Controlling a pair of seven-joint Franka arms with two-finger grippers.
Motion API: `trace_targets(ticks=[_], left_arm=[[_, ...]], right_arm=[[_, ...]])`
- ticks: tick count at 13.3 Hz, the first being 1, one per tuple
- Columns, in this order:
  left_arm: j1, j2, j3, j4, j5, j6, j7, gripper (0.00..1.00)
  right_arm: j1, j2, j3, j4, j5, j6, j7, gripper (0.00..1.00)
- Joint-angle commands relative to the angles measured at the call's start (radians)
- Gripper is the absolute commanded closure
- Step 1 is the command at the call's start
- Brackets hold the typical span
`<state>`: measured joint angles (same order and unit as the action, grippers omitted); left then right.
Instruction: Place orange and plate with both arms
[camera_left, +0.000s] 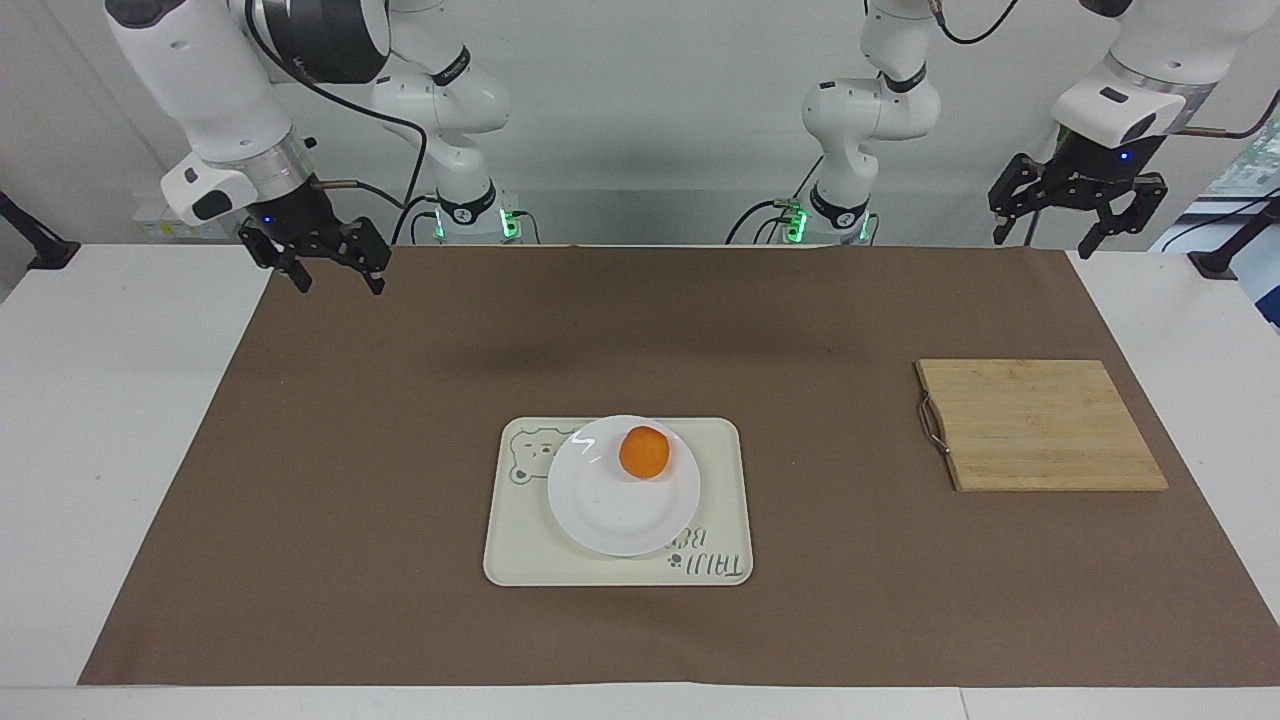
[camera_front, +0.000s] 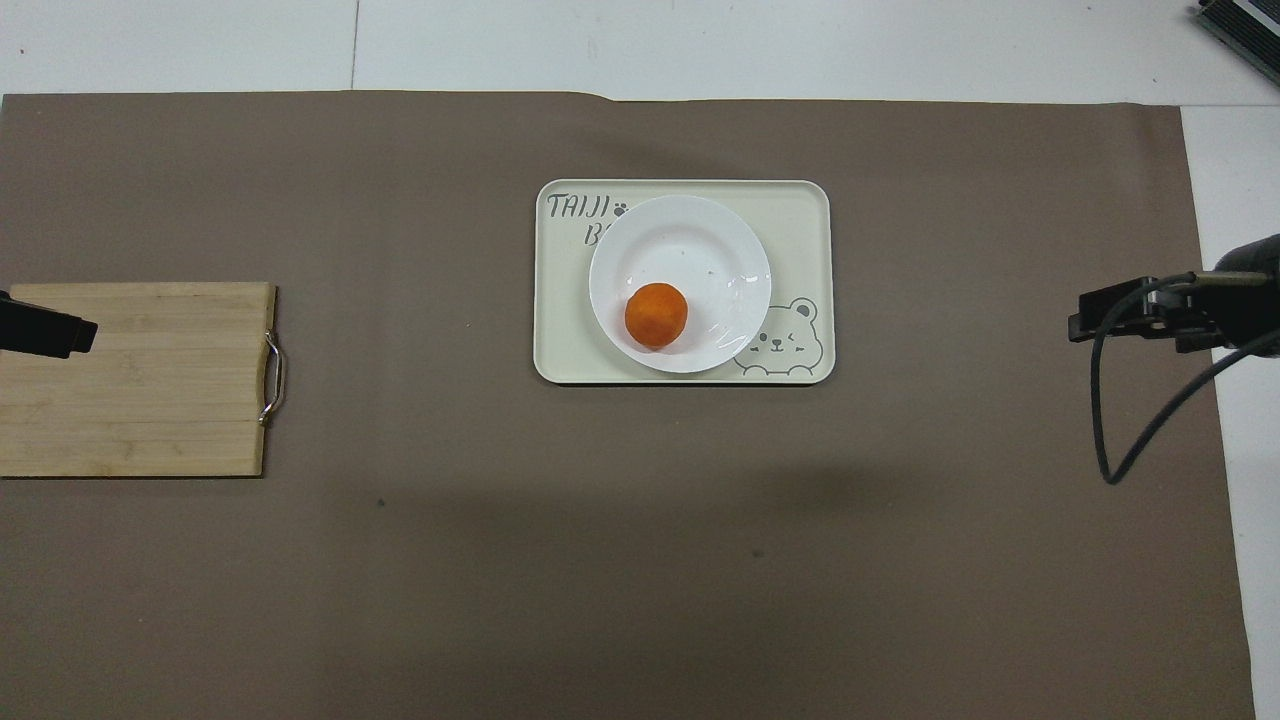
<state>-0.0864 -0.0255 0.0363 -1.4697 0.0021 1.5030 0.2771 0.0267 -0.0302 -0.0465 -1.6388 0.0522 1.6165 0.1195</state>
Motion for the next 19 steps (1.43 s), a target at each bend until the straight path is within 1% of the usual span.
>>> trace_targets(ticks=[1, 3, 5, 10, 13, 15, 18, 19], left_arm=[[0.013, 0.002, -0.009, 0.020, 0.007, -0.021, 0.007, 0.00], [0.013, 0.002, -0.009, 0.020, 0.009, -0.021, 0.007, 0.00], [0.013, 0.002, -0.009, 0.020, 0.007, -0.021, 0.007, 0.00], [0.013, 0.002, -0.009, 0.020, 0.009, -0.021, 0.007, 0.00], [0.013, 0.002, -0.009, 0.020, 0.009, -0.021, 0.007, 0.00], [0.013, 0.004, -0.009, 0.020, 0.007, -0.021, 0.007, 0.00], [0.013, 0.004, -0.009, 0.020, 0.007, -0.021, 0.007, 0.00], [0.013, 0.004, -0.009, 0.020, 0.007, -0.021, 0.007, 0.00]], right_arm=[[0.008, -0.028, 0.014, -0.021, -0.032, -0.013, 0.075, 0.00], [0.019, -0.031, 0.020, -0.024, -0.035, -0.017, 0.098, 0.00], [0.022, -0.037, 0.022, -0.018, -0.067, -0.015, 0.097, 0.00], [0.019, -0.091, 0.010, -0.001, -0.094, -0.036, 0.062, 0.00], [-0.001, -0.073, 0.005, 0.112, -0.071, -0.191, 0.048, 0.00], [-0.007, -0.079, 0.001, 0.097, -0.072, -0.194, 0.029, 0.00], [-0.008, -0.086, -0.001, 0.068, -0.072, -0.184, -0.096, 0.00], [-0.008, -0.100, -0.001, 0.053, -0.072, -0.184, -0.107, 0.00]])
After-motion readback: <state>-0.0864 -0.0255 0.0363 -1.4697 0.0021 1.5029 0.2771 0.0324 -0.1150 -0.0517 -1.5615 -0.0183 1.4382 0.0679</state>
